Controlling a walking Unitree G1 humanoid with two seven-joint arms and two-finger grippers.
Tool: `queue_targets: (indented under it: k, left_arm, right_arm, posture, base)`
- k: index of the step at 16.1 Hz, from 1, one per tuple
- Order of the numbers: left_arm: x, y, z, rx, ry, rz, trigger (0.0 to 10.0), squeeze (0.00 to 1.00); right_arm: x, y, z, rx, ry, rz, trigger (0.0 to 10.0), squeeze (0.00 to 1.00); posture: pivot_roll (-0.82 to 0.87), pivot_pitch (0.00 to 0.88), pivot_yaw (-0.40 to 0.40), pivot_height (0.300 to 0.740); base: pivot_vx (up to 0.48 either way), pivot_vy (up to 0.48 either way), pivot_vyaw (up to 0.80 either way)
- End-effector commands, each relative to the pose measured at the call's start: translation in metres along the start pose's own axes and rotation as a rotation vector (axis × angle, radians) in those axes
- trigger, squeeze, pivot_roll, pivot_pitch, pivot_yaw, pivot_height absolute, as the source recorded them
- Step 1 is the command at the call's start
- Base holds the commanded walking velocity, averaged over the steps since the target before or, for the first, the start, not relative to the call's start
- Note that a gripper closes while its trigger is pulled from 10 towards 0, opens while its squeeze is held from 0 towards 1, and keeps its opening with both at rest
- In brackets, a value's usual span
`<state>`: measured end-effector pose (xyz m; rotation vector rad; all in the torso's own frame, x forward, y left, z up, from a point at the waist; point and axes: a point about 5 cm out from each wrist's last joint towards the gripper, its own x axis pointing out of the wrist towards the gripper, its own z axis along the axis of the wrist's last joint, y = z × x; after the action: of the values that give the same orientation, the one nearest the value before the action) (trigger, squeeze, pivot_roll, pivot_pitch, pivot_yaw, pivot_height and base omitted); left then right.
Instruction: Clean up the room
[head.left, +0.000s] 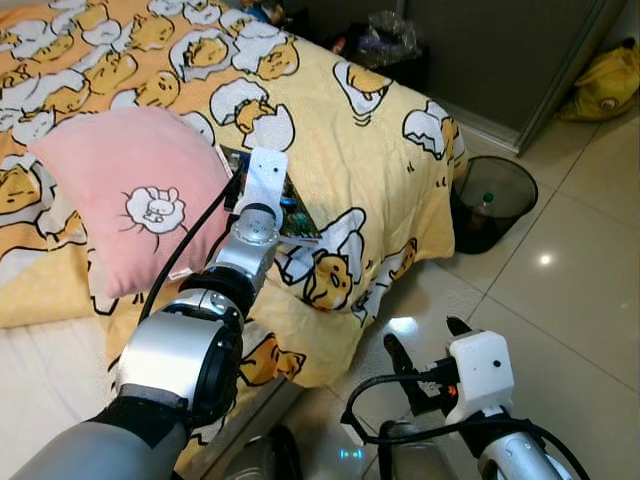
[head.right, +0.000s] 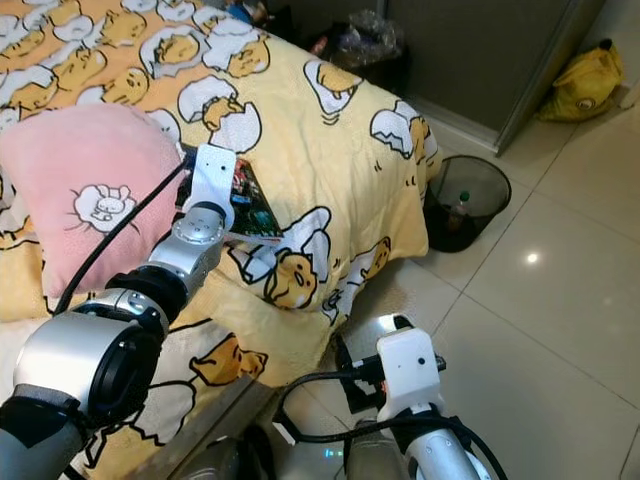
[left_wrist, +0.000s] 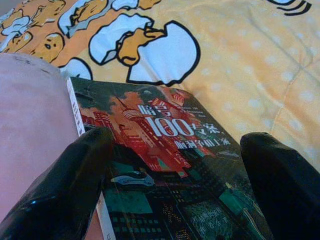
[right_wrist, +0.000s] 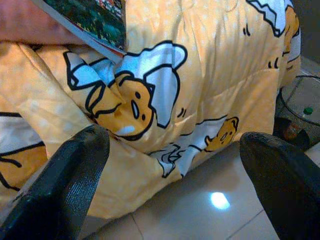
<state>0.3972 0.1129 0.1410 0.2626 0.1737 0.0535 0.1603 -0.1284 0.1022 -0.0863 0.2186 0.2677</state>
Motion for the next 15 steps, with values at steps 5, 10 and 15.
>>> queue_targets:
  k: [5,10,15]
  left_arm:
    - [-0.002,0.013,-0.009,-0.028,-0.013,0.11,10.0,0.0]
    - [-0.001,0.023,0.011,0.097,-0.183,0.187,10.0,0.0]
    - [-0.006,0.02,-0.036,-0.065,0.09,0.109,10.0,0.0]
  right_arm:
    - [-0.003,0.0,0.004,-0.001,0.002,0.002,10.0,0.0]
    - [-0.001,-0.002,0.005,-0.01,0.0,0.002,10.0,0.0]
    - [0.003,-0.003,0.006,-0.019,-0.004,0.014,10.0,0.0]
  posture:
    - [-0.43,0.237,0.106,0.74]
    - [-0.42,0.234,0.099,0.74]
    - [-0.42,0.222,0.095,0.74]
  base:
    - [0.0,0.0,0.0]
    - [0.0,0.0,0.0]
    - [0.0,0.0,0.0]
